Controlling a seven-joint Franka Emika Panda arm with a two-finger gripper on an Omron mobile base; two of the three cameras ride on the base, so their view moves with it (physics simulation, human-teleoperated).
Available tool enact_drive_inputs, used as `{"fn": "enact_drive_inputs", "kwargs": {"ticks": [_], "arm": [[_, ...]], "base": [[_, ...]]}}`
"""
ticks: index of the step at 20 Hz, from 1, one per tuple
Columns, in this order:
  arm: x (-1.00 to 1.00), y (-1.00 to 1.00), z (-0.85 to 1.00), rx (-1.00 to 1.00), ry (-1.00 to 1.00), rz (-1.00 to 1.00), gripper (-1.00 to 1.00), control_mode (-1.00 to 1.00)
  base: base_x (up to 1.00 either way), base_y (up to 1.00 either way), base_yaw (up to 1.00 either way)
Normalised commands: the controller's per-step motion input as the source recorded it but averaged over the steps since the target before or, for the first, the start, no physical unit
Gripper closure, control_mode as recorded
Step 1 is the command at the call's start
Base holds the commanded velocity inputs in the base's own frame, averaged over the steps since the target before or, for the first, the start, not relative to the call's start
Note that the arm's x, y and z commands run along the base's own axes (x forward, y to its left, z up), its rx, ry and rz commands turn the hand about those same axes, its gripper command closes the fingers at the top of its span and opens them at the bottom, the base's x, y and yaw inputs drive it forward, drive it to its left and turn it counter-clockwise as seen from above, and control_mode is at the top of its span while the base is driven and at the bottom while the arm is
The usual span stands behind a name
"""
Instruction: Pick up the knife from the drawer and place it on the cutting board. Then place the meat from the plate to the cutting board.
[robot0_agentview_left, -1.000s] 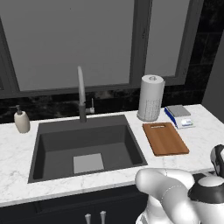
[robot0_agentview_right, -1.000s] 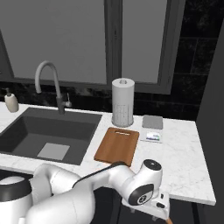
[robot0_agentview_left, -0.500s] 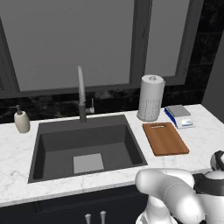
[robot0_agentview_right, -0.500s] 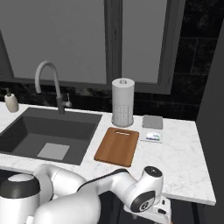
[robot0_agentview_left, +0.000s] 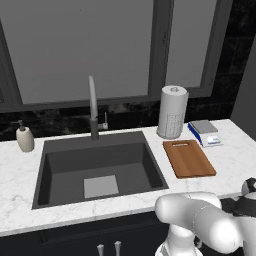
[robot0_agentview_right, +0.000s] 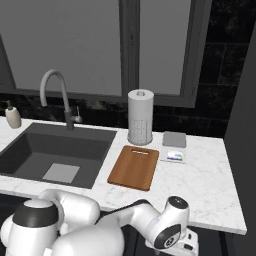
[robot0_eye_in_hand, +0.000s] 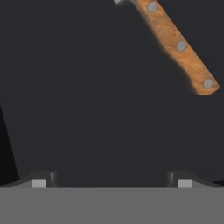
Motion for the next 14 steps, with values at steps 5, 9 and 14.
{"fn": "enact_drive_inputs", "kwargs": {"ticks": [5, 9, 14], "arm": [[0.2, -0.16, -0.04, 0.0, 0.0, 0.0, -1.0, -1.0], [0.4, -0.1, 0.0, 0.0, 0.0, 0.0, -1.0, -1.0], [0.23, 0.0, 0.0, 0.0, 0.0, 0.0, -1.0, -1.0]], "base": [[0.0, 0.0, 0.0], [0.0, 0.0, 0.0], [0.0, 0.0, 0.0]]}}
